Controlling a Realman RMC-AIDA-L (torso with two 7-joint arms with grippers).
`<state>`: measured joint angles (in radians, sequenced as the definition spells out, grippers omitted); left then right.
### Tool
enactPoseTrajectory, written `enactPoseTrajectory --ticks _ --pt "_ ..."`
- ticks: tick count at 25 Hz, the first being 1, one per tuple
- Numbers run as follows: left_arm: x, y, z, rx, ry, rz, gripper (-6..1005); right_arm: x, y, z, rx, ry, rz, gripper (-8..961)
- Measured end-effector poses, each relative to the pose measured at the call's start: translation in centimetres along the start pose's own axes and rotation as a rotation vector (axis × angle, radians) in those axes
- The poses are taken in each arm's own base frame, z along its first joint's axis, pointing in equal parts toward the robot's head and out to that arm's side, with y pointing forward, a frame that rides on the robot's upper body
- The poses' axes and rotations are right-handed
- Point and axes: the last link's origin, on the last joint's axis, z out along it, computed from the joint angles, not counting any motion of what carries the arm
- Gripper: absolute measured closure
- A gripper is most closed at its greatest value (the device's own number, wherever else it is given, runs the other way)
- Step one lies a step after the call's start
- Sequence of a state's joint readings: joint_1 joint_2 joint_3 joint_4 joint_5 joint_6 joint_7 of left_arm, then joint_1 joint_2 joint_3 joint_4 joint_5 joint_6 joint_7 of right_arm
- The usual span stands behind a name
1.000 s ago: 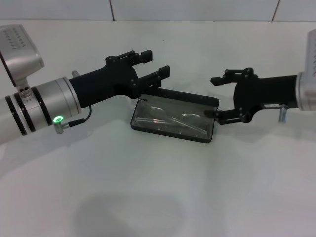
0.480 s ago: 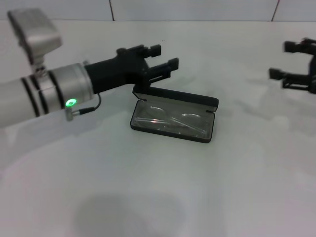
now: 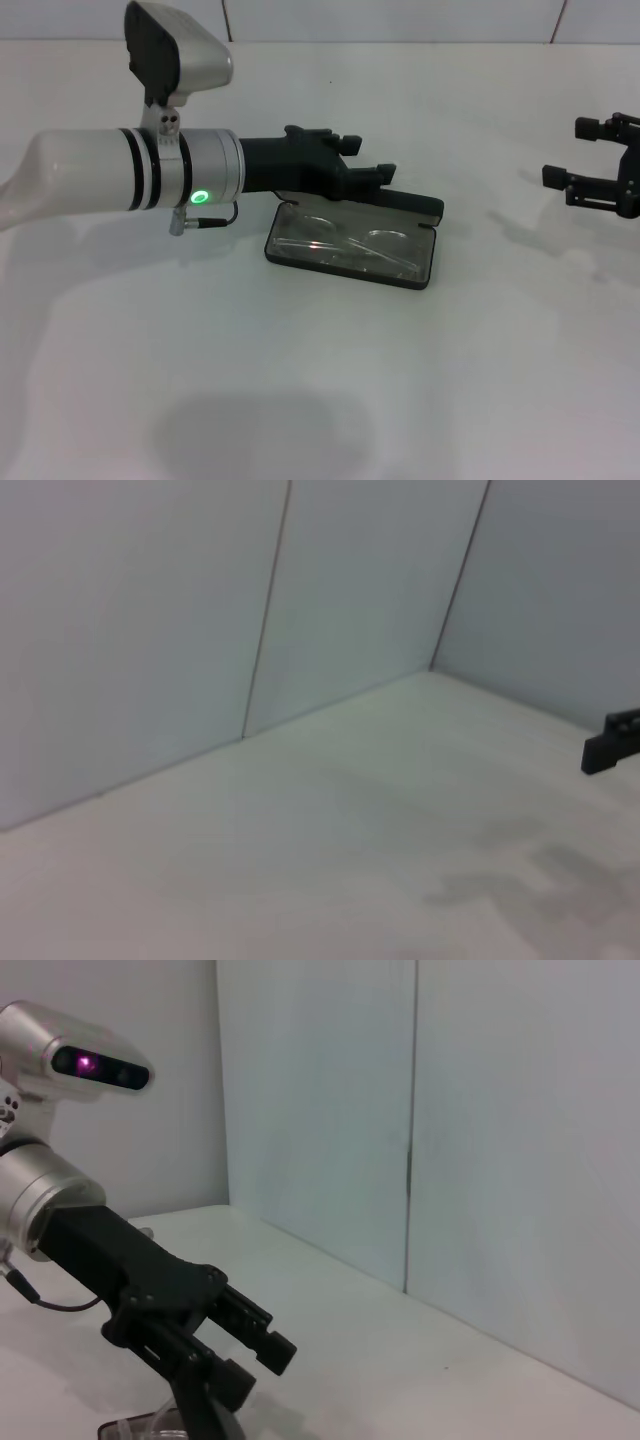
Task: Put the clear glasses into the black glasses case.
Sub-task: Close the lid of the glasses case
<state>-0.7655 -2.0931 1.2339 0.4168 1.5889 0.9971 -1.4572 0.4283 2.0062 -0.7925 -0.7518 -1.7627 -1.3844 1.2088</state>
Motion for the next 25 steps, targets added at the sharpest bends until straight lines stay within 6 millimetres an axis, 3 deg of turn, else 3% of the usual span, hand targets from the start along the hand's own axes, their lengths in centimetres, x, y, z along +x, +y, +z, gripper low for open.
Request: enactPoseTrajectory --ticks 7,16,25 --pt "-0.6 -0.1 -0.2 0.011 -0.007 -0.014 338 0.2 0.1 -0.2 0.003 0.006 0.001 177" --pt "-3.8 0.3 -1.9 0.019 -0.005 -0.058 338 0.2 0.1 -0.1 0.000 0.013 0.002 177" --pt "-4.9 0.9 -2.8 0.007 0.045 -0.056 337 0.0 0.2 0.0 -0.010 0.007 0.000 177"
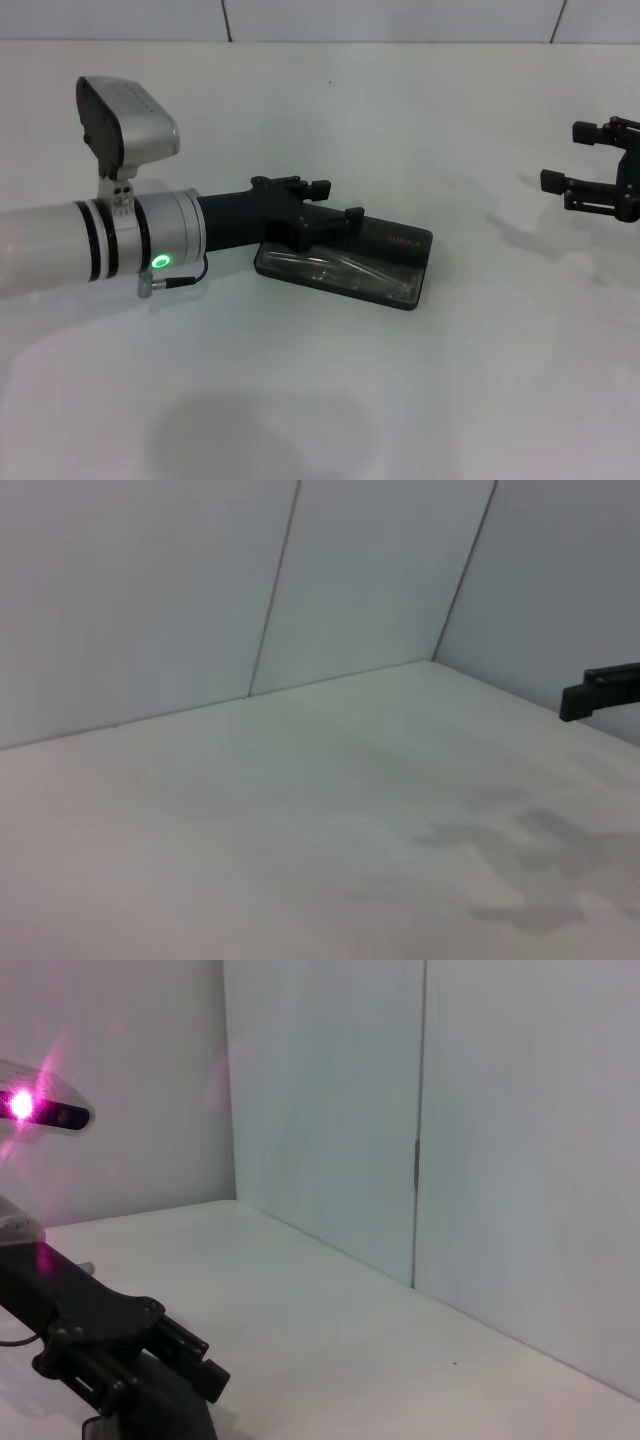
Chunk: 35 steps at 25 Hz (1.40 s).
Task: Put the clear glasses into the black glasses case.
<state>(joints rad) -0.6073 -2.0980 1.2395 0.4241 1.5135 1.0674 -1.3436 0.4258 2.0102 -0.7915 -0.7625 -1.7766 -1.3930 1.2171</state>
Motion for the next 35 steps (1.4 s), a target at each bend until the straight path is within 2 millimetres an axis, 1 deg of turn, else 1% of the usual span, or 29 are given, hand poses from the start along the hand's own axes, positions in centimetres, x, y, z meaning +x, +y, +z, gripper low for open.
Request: enactPoseTrajectory --ticks 8,16,32,35 --pt "-0.7 0.1 -0.3 0.004 -0.001 0.017 337 0.1 0.1 0.0 0.000 0.000 0.003 177" --pt "-1.1 0.1 -0.5 0.014 0.010 0.031 337 0.0 -0.1 0.1 0.004 0.000 0.001 177" --pt "-1.9 0.3 -0.9 0.013 0.008 0.040 337 -0.8 -0.3 0.4 -0.006 -0.010 -0.022 177" --pt "0.1 2.2 -1.8 -0.116 0.166 0.116 337 -1.9 0.7 0.3 -0.083 -0.059 -0.043 177"
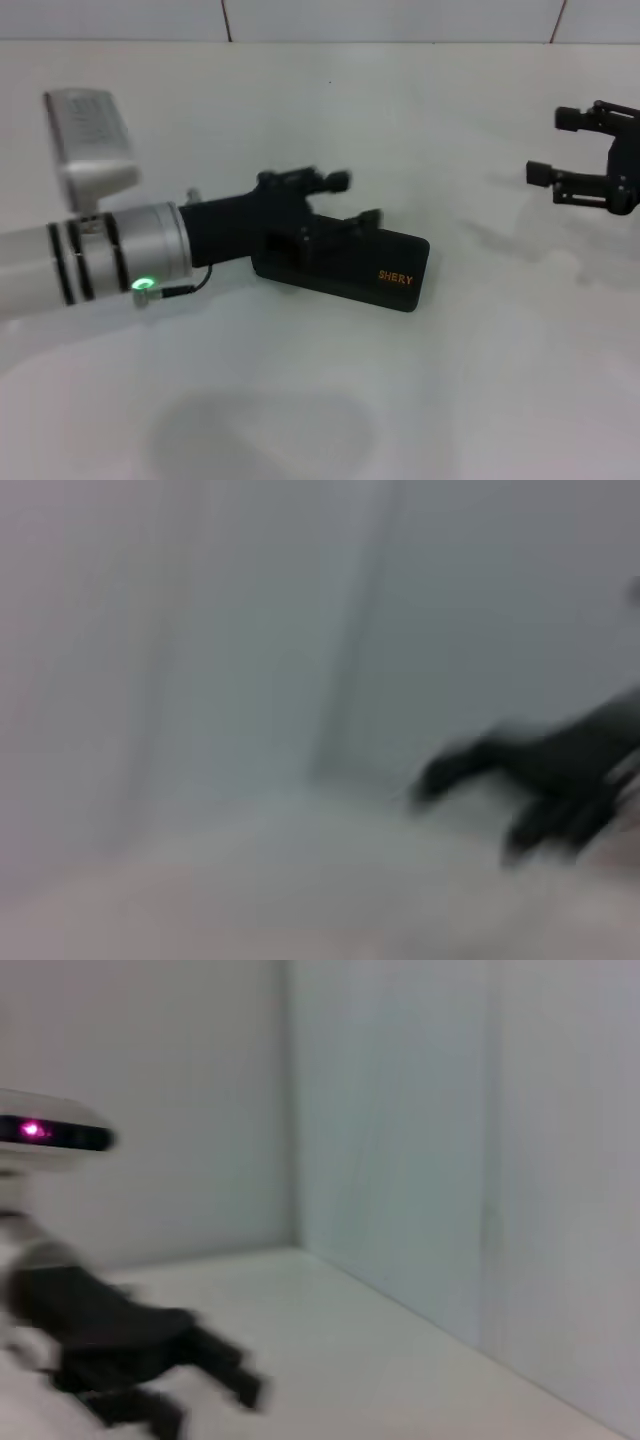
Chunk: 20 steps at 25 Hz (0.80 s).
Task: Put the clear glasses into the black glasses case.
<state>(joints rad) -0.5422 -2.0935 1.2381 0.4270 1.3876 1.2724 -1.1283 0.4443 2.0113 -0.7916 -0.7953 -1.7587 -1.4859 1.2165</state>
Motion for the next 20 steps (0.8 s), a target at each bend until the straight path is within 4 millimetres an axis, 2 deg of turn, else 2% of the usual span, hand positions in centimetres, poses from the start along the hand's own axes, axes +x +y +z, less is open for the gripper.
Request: enactPoseTrajectory --ticks 4,7,11,20 --pt "2.8 2.6 -2.0 -0.208 0.151 0.135 337 -2.5 2.4 0.6 -0.240 -0.098 -0.036 177" --pt "2.4 3.5 -3.5 -0.275 0.146 0.182 337 -2.9 4.2 1.2 -0.389 -0.130 -0.041 177" --pt "0.8 4.4 -5.3 -0.251 0.161 0.215 337 -1.5 5.3 2.1 -0.399 -0.140 -0.036 177" --pt "0.2 4.3 -5.9 -0.201 0.176 0.202 337 -0.3 5.8 4.6 -0.384 -0.136 -0.049 177"
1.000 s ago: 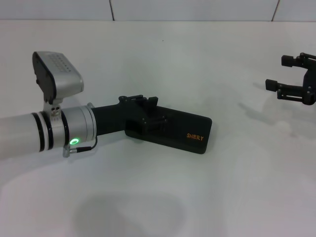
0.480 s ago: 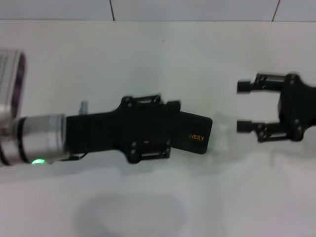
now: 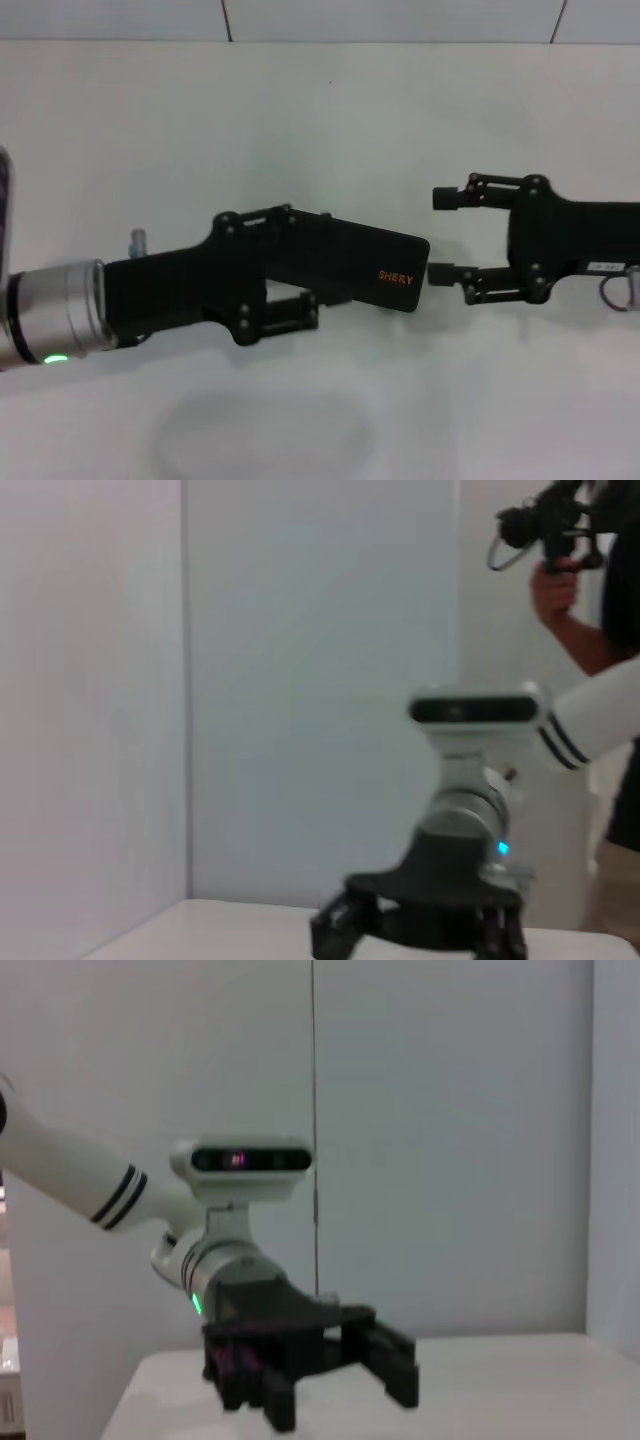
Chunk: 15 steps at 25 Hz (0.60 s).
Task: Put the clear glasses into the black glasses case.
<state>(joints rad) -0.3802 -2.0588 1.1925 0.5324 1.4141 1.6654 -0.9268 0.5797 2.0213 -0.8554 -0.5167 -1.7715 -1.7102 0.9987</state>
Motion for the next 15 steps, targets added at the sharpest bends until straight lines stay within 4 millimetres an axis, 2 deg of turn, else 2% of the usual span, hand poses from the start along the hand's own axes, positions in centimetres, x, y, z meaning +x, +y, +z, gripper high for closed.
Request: enactPoseTrajectory --ticks 15 --pt "-0.3 -0.3 -0.7 0.052 0.008 0.004 337 0.6 -0.8 1.9 0.017 0.043 -0.034 177"
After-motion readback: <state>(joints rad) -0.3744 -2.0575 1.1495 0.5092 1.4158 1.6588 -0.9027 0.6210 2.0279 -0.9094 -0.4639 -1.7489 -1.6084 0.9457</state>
